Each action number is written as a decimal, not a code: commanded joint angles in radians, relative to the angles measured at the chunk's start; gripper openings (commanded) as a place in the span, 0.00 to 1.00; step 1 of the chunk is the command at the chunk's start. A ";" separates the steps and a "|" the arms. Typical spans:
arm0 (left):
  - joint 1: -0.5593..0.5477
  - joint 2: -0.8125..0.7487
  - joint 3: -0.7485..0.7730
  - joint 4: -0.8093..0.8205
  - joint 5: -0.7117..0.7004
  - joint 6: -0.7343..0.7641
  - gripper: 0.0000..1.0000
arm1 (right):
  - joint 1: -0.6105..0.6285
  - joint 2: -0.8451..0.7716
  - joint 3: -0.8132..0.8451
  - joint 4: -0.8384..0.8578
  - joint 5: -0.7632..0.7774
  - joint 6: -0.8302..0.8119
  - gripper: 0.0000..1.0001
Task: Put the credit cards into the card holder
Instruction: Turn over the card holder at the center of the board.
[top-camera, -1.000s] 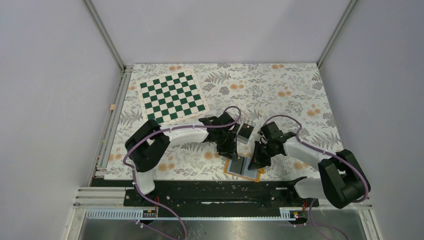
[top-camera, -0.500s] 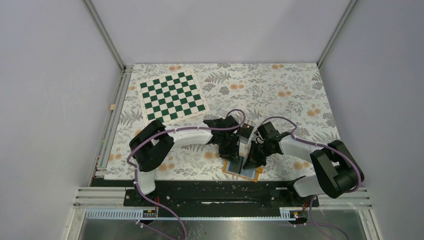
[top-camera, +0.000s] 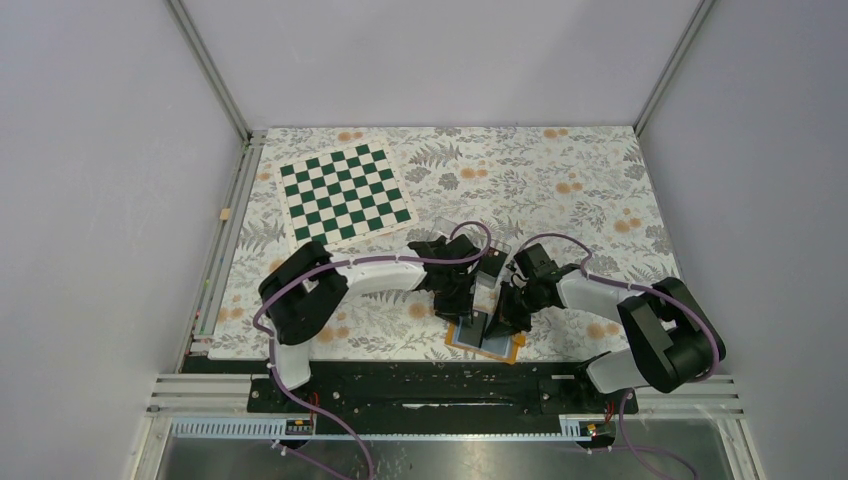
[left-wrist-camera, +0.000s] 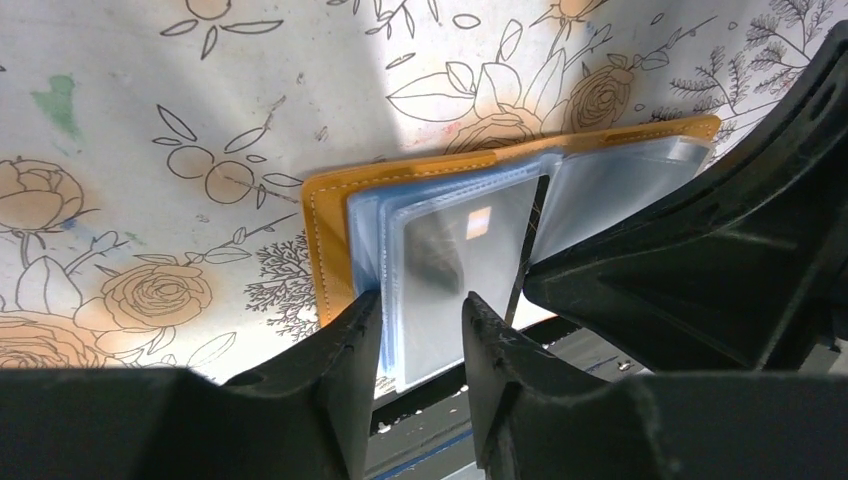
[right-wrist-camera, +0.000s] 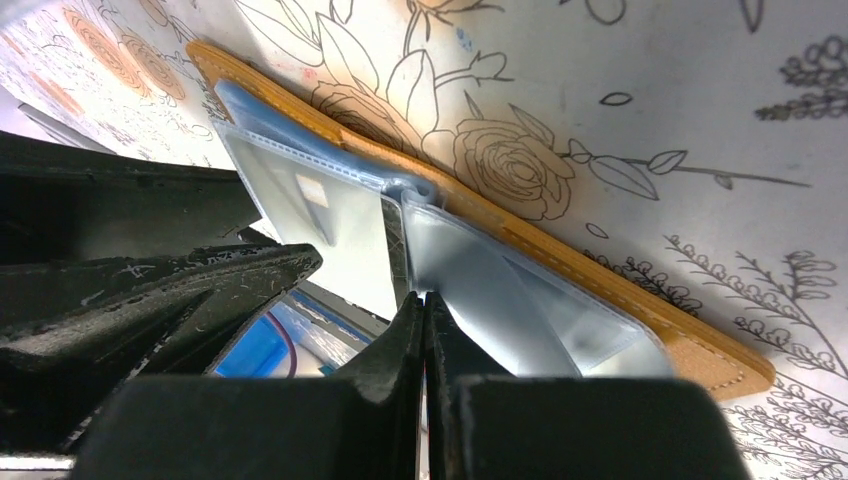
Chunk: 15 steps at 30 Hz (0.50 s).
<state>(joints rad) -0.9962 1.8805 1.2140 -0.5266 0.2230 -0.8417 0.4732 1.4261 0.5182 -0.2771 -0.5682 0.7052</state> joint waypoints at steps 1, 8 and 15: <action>-0.012 -0.020 -0.034 0.133 0.085 -0.016 0.33 | 0.011 0.019 -0.030 -0.014 0.072 -0.027 0.00; -0.016 -0.074 -0.051 0.227 0.142 -0.053 0.29 | 0.012 0.010 -0.010 -0.043 0.072 -0.038 0.00; -0.016 -0.091 -0.037 0.213 0.141 -0.065 0.07 | 0.011 -0.019 0.021 -0.100 0.083 -0.057 0.00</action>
<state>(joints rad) -1.0077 1.8408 1.1599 -0.3576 0.3412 -0.8940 0.4732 1.4246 0.5224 -0.2909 -0.5682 0.6956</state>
